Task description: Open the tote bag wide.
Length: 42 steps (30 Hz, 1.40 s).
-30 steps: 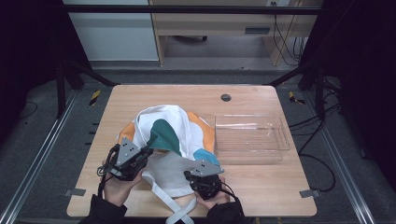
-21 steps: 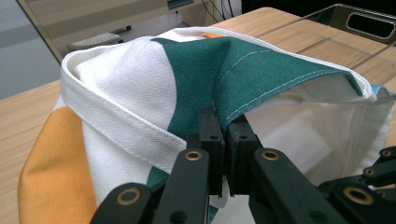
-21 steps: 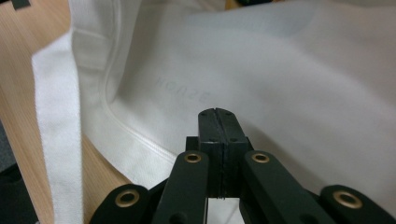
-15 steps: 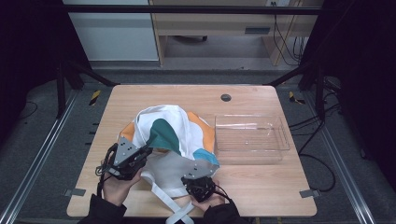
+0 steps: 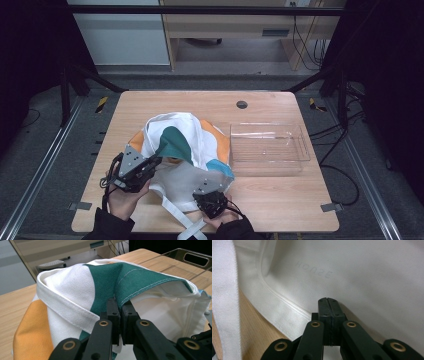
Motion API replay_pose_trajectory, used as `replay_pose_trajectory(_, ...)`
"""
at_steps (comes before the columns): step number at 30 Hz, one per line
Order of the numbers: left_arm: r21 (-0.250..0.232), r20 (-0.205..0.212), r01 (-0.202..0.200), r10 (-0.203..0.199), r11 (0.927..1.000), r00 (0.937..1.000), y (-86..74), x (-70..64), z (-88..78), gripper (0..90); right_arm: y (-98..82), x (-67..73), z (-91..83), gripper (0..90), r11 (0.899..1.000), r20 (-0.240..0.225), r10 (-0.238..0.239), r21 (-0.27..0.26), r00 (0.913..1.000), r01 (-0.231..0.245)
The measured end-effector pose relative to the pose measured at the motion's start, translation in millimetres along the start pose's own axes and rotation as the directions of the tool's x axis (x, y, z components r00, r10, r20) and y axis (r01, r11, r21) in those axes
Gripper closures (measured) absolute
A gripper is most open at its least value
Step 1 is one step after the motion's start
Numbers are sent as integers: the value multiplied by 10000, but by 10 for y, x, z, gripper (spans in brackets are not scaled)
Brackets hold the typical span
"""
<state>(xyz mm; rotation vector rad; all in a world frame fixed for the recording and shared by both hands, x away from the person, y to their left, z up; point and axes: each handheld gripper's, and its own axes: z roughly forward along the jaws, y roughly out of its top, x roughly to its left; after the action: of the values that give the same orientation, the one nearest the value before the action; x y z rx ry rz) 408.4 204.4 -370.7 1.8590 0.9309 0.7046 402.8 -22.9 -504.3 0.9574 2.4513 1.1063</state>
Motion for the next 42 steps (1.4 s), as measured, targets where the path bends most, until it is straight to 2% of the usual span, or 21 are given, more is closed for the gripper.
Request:
replay_pose_trajectory(6,-109,-41,26,-27,9999,10000,31,12,-16,872,-14,20,3,900,9999,92,-96,-110,9999,97)
replay_pose_trajectory(9,-264,-82,177,-180,9995,9998,76,37,-37,873,-14,39,4,900,9997,235,-212,-106,9995,215)
replay_pose_trajectory(24,-691,-286,395,-416,9968,9987,225,150,-61,877,-9,48,7,900,9995,281,-290,-81,9992,292)
replay_pose_trajectory(31,-874,-594,427,-480,9953,9971,334,215,-46,879,-3,50,9,900,9996,273,-291,-54,9992,293)
replay_pose_trajectory(42,-885,-954,433,-517,9951,9941,445,272,58,880,1,54,14,900,9994,288,-357,-41,9989,358)
